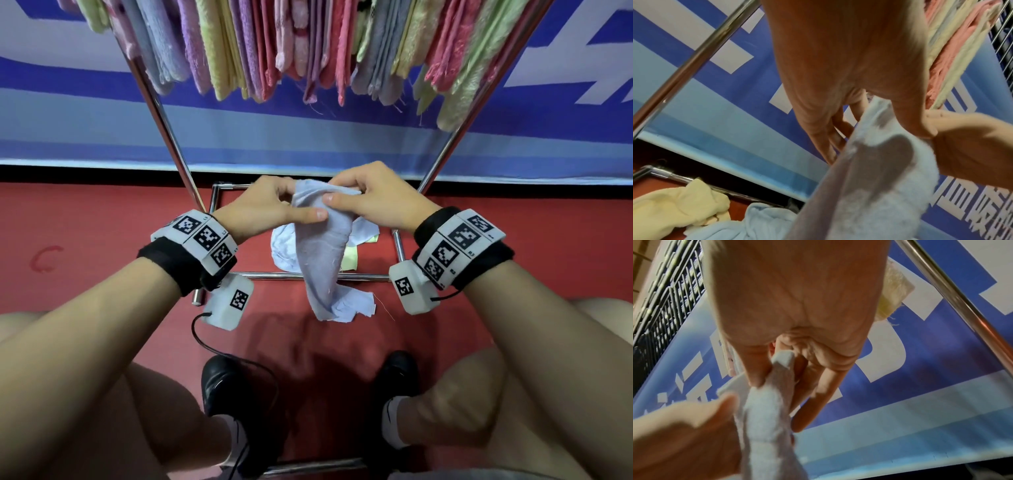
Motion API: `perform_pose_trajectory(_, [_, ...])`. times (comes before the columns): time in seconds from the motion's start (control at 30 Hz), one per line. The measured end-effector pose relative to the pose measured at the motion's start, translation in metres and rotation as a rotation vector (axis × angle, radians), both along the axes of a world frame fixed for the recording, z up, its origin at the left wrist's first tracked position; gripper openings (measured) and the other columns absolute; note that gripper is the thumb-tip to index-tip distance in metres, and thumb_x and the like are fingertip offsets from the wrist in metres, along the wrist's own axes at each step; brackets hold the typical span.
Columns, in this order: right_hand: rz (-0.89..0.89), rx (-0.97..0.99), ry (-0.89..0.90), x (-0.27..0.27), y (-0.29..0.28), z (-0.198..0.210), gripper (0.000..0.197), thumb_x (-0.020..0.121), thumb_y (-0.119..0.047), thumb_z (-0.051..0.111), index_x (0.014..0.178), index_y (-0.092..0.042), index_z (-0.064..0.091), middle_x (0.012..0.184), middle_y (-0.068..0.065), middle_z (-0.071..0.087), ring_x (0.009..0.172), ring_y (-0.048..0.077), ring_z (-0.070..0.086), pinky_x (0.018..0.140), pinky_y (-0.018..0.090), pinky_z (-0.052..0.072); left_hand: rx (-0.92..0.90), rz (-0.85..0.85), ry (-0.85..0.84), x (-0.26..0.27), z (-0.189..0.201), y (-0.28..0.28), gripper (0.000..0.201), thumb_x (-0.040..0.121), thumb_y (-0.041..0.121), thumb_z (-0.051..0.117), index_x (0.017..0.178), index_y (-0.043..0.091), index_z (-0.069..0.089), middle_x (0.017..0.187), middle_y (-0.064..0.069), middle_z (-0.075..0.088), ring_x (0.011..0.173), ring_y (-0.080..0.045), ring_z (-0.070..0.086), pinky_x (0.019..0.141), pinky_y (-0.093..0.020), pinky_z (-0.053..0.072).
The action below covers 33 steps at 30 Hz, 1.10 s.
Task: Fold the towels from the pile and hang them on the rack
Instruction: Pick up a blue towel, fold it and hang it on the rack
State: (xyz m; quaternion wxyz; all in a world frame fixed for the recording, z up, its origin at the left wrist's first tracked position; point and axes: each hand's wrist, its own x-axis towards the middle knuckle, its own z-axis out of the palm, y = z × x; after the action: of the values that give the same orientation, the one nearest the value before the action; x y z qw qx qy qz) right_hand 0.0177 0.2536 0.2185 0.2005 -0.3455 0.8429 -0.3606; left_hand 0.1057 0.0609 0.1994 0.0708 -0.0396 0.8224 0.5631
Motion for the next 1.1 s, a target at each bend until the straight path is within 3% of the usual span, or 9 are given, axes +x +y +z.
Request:
perform_pose_trajectory(0.07, [-0.049, -0.071, -0.033, -0.002, 0.002, 0.002, 0.021, 0.097, -0.023, 0.069, 0.096, -0.003, 0.075, 0.086, 0.015, 0.071, 0.076, 0.008, 0.060, 0.073, 0.028, 0.048, -0.023, -0.032, -0.051, 0.003, -0.001, 0.004, 0.024, 0.085, 0.015, 0.078, 0.102, -0.002, 0.073, 0.073, 0.005, 0.071, 0.059, 0.006, 0.056, 0.059, -0.006, 0.043])
perform_pose_trajectory(0.23, [-0.383, -0.462, -0.221, -0.012, 0.005, -0.002, 0.017, 0.094, -0.021, 0.071, 0.104, -0.008, 0.076, 0.099, 0.010, 0.077, 0.092, 0.018, 0.072, 0.088, 0.042, 0.058, 0.105, 0.030, 0.004, 0.002, 0.014, 0.019, 0.016, 0.092, 0.011, 0.070, 0.100, -0.003, 0.072, 0.063, 0.006, 0.071, 0.046, 0.005, 0.055, 0.048, -0.009, 0.042])
perform_pose_trajectory(0.33, [-0.501, -0.785, -0.708, 0.003, -0.002, -0.011, 0.050, 0.095, -0.037, 0.070, 0.128, 0.000, 0.066, 0.127, 0.027, 0.068, 0.119, 0.034, 0.067, 0.107, 0.054, 0.051, 0.100, 0.071, 0.130, -0.001, 0.026, 0.026, 0.018, 0.091, 0.018, 0.073, 0.103, 0.005, 0.076, 0.082, -0.012, 0.077, 0.058, -0.007, 0.062, 0.049, -0.022, 0.048])
perform_pose_trajectory(0.43, [-0.268, -0.846, -1.122, 0.023, -0.011, -0.018, 0.073, 0.095, -0.052, 0.057, 0.142, 0.005, 0.054, 0.144, 0.032, 0.053, 0.138, 0.042, 0.049, 0.120, 0.052, 0.036, 0.134, 0.268, 0.225, -0.010, 0.027, 0.017, 0.016, 0.090, 0.017, 0.074, 0.098, 0.004, 0.076, 0.078, -0.013, 0.075, 0.062, -0.013, 0.063, 0.051, -0.027, 0.051])
perform_pose_trajectory(0.6, [-0.404, -0.664, -0.757, 0.031, -0.016, -0.024, 0.034, 0.101, -0.009, 0.060, 0.130, 0.007, 0.061, 0.124, 0.020, 0.071, 0.118, 0.029, 0.069, 0.106, 0.041, 0.052, 0.143, 0.448, 0.272, -0.021, 0.019, 0.005, 0.022, 0.090, 0.022, 0.074, 0.093, 0.000, 0.073, 0.070, -0.004, 0.071, 0.059, -0.008, 0.063, 0.055, -0.024, 0.048])
perform_pose_trajectory(0.73, [-0.485, -0.770, -0.729, 0.021, -0.010, -0.015, 0.035, 0.104, -0.013, 0.057, 0.132, 0.006, 0.059, 0.126, 0.022, 0.070, 0.120, 0.032, 0.068, 0.109, 0.046, 0.051, 0.086, 0.537, 0.172, -0.017, 0.004, 0.007, 0.042, 0.080, 0.043, 0.082, 0.090, 0.010, 0.058, 0.081, -0.014, 0.068, 0.072, -0.025, 0.072, 0.056, -0.024, 0.050])
perform_pose_trajectory(0.87, [-0.566, -0.806, -0.729, 0.015, -0.010, -0.014, 0.039, 0.104, -0.016, 0.058, 0.137, 0.005, 0.053, 0.130, 0.024, 0.067, 0.120, 0.034, 0.067, 0.109, 0.053, 0.050, 0.017, 0.317, 0.102, -0.005, -0.011, 0.023, 0.032, 0.076, 0.028, 0.087, 0.085, 0.012, 0.061, 0.084, -0.014, 0.070, 0.071, -0.020, 0.063, 0.070, -0.032, 0.054])
perform_pose_trajectory(0.97, [-0.583, -0.791, -0.732, 0.014, -0.012, -0.011, 0.037, 0.104, -0.017, 0.058, 0.135, 0.004, 0.057, 0.128, 0.021, 0.069, 0.118, 0.031, 0.069, 0.108, 0.051, 0.051, 0.071, 0.343, 0.090, -0.005, -0.014, 0.025, 0.031, 0.076, 0.020, 0.087, 0.092, 0.008, 0.064, 0.085, -0.013, 0.069, 0.075, -0.017, 0.062, 0.075, -0.030, 0.054])
perform_pose_trajectory(1.1, [-0.567, -0.773, -0.715, 0.013, -0.012, -0.004, 0.034, 0.105, -0.018, 0.058, 0.132, 0.002, 0.060, 0.125, 0.017, 0.071, 0.116, 0.028, 0.070, 0.107, 0.048, 0.052, 0.146, 0.370, 0.105, -0.008, -0.012, 0.026, 0.022, 0.079, 0.009, 0.083, 0.090, 0.006, 0.065, 0.078, -0.011, 0.065, 0.066, -0.013, 0.060, 0.059, -0.017, 0.050])
